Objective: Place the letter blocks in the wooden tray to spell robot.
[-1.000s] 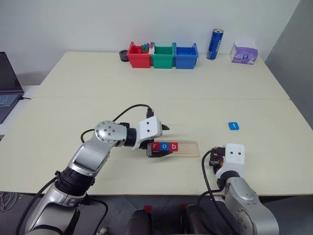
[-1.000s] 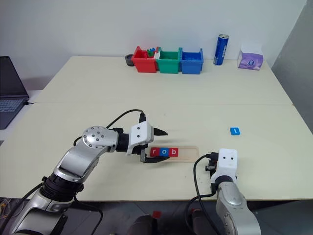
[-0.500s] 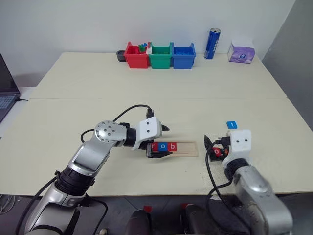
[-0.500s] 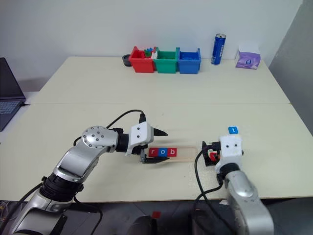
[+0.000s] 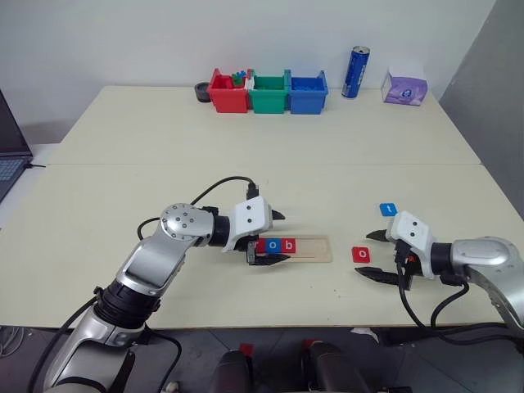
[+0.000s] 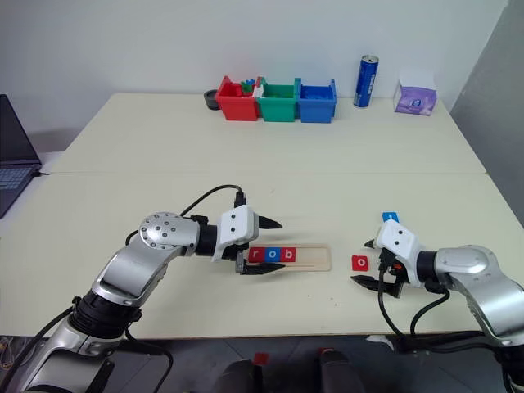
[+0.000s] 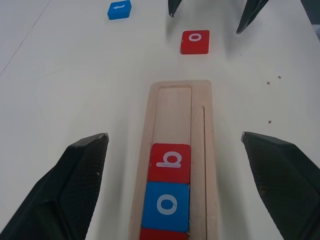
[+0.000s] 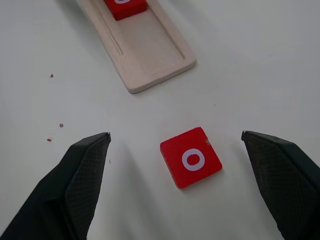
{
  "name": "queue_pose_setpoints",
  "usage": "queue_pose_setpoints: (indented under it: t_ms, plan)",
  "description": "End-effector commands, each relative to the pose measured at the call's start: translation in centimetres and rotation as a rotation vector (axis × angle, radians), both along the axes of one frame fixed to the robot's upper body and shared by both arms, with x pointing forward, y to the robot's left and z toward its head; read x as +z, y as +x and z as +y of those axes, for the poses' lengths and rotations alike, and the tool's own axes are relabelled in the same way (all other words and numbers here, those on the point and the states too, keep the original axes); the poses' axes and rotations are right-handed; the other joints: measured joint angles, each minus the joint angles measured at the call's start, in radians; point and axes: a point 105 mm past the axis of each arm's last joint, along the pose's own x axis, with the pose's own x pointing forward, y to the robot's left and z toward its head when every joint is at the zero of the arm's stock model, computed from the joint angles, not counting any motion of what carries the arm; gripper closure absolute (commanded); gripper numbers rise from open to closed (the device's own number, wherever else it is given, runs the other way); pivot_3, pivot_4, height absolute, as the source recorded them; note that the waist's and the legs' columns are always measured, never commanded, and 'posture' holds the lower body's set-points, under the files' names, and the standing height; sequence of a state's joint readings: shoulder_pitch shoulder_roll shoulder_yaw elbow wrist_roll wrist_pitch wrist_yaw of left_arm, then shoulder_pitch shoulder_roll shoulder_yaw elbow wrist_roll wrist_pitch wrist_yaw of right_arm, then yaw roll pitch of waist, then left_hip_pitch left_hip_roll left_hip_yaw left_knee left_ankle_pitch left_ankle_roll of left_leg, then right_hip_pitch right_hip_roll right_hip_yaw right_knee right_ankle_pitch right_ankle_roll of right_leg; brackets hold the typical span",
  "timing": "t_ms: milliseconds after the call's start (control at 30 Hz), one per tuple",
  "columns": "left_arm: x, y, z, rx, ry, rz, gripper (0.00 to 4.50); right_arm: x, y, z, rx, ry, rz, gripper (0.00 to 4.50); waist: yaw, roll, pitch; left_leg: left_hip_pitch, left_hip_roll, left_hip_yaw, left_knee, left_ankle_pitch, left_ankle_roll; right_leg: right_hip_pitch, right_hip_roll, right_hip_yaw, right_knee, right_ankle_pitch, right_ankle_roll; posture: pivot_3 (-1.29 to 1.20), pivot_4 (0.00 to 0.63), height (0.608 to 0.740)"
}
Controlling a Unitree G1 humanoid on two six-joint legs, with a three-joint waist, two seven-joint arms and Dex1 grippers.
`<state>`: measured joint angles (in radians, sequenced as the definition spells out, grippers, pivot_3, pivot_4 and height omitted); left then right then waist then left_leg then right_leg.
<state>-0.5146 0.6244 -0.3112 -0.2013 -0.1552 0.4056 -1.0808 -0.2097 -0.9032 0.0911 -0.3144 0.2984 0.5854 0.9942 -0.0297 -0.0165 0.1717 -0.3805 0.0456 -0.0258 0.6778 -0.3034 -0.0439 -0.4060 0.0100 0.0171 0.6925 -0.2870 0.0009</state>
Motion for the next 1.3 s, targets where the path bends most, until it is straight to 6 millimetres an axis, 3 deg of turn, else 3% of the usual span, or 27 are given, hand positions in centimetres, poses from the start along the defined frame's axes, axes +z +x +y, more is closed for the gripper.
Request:
queue_pose_setpoints:
  t_ms: [33,233,267,367,567,700,900,1100,1300]
  plan:
    - [0.9,-0.5,-0.6,-0.036,-0.017,-0.041,0.00,-0.1,0.5,0.2,0.067,-0.036,-0.006,0.03,0.001,0.000,0.000,0.000,0.000,0.000,0.000,0.000,0.000,0.000,0.000,0.000,0.000,0.000,0.000,0.00,0.150,0.740]
    - [0.8,-0.4,-0.5,-0.035,-0.014,-0.043,0.00,-1.0,1.3,0.0,0.105,-0.081,0.018,0.03,0.002,0.000,0.000,0.000,0.000,0.000,0.000,0.000,0.000,0.000,-0.001,0.000,0.000,0.000,0.000,0.00,0.150,0.740]
    - [0.8,-0.4,-0.5,-0.033,-0.013,-0.043,0.00,-1.1,1.4,-0.1,0.107,-0.085,0.024,0.20,0.002,0.000,0.000,0.000,0.000,0.000,0.000,0.000,0.000,0.000,-0.001,0.000,0.000,0.000,0.000,0.00,0.150,0.740]
    - [0.7,-0.3,-0.2,-0.023,-0.009,-0.042,0.00,-1.2,1.4,-0.2,0.110,-0.089,0.035,0.92,0.003,0.000,0.000,0.000,0.000,0.000,0.000,0.000,0.000,0.000,-0.001,0.000,0.000,0.000,0.000,0.00,0.150,0.740]
    - [0.5,0.0,0.7,0.005,-0.001,-0.043,0.00,-1.0,1.2,-0.3,0.100,-0.073,0.053,3.05,0.003,0.000,0.000,0.000,0.000,0.000,0.001,0.000,0.000,0.000,-0.001,0.000,0.001,0.000,0.000,0.00,0.150,0.740]
    - [0.6,0.7,2.4,0.053,0.017,-0.050,0.00,0.5,1.1,0.7,0.145,-0.094,0.001,3.04,0.002,0.000,0.000,0.000,0.000,0.000,0.001,0.000,0.000,0.000,-0.001,0.000,0.002,0.000,0.000,0.00,0.150,0.740]
    - [0.1,1.5,5.6,0.107,0.106,-0.076,0.00,2.4,0.7,5.8,0.276,-0.047,-0.061,3.04,-0.002,0.000,0.000,0.001,0.001,0.000,0.001,0.000,0.000,-0.001,0.000,0.000,0.004,0.000,0.000,0.00,0.150,0.740]
    - [-0.1,1.2,5.4,0.089,0.103,-0.085,0.00,1.5,2.8,9.1,0.294,-0.053,-0.077,3.04,0.005,0.000,0.001,0.000,0.000,0.000,0.002,0.000,0.000,-0.001,-0.001,-0.001,0.004,0.000,0.000,0.00,0.150,0.740]
    - [-0.2,0.8,4.6,0.074,0.092,-0.089,0.00,1.2,4.0,10.0,0.305,-0.068,-0.090,3.04,0.007,0.000,0.001,-0.001,0.000,0.001,0.002,0.000,0.000,-0.001,-0.003,-0.001,0.004,0.000,0.000,0.00,0.150,0.740]
